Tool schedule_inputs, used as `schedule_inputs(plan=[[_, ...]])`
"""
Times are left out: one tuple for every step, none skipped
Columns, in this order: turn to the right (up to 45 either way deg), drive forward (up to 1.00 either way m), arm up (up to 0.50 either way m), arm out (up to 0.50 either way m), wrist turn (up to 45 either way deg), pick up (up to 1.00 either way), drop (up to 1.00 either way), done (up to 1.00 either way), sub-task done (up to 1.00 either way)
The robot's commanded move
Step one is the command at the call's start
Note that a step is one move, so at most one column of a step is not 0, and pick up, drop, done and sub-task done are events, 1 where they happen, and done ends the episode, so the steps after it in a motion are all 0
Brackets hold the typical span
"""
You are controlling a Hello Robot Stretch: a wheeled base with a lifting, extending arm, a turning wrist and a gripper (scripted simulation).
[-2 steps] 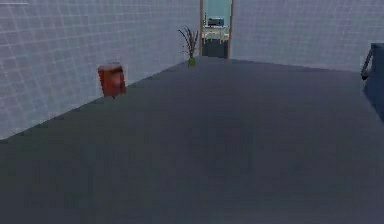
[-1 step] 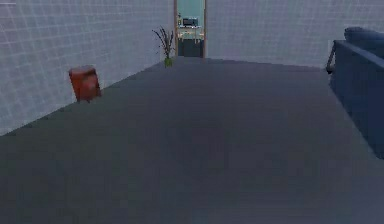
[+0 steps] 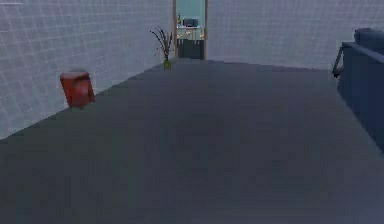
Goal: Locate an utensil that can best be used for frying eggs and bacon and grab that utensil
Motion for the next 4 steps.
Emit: schedule_inputs(plan=[[0.0, 1.00, 0.00, 0.00, 0.0, 0.00, 0.00, 0.00, 0.00], [0.0, 1.00, 0.00, 0.00, 0.0, 0.00, 0.00, 0.00, 0.00], [0.0, 1.00, 0.00, 0.00, 0.0, 0.00, 0.00, 0.00, 0.00], [3.0, 0.00, 0.00, 0.00, 0.0, 0.00, 0.00, 0.00, 0.00]])
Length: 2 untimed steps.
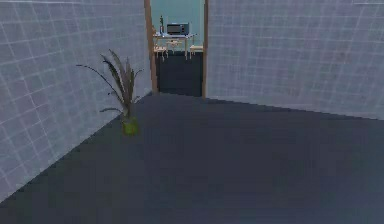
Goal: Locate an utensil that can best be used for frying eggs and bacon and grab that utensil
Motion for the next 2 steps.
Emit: schedule_inputs(plan=[[0.0, 1.00, 0.00, 0.00, 0.0, 0.00, 0.00, 0.00, 0.00], [0.0, 1.00, 0.00, 0.00, 0.0, 0.00, 0.00, 0.00, 0.00]])
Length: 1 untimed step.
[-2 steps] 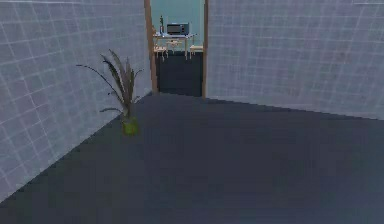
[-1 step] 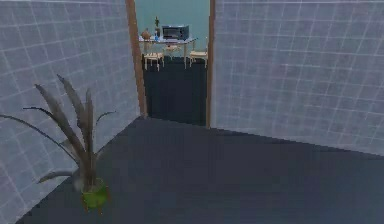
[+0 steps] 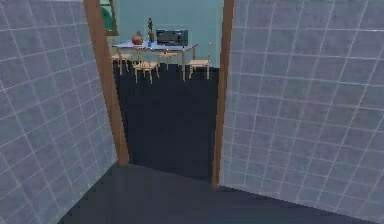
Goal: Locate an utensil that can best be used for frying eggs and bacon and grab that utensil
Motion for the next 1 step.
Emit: schedule_inputs(plan=[[0.0, 0.25, 0.00, 0.00, 0.0, 0.00, 0.00, 0.00, 0.00]])
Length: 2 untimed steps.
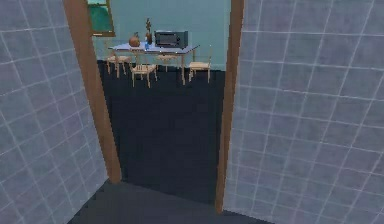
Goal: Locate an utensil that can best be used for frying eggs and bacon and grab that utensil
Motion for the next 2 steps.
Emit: schedule_inputs(plan=[[-24.0, 0.00, 0.00, 0.00, 0.0, 0.00, 0.00, 0.00, 0.00], [0.0, 0.05, 0.00, 0.00, 0.0, 0.00, 0.00, 0.00, 0.00]])
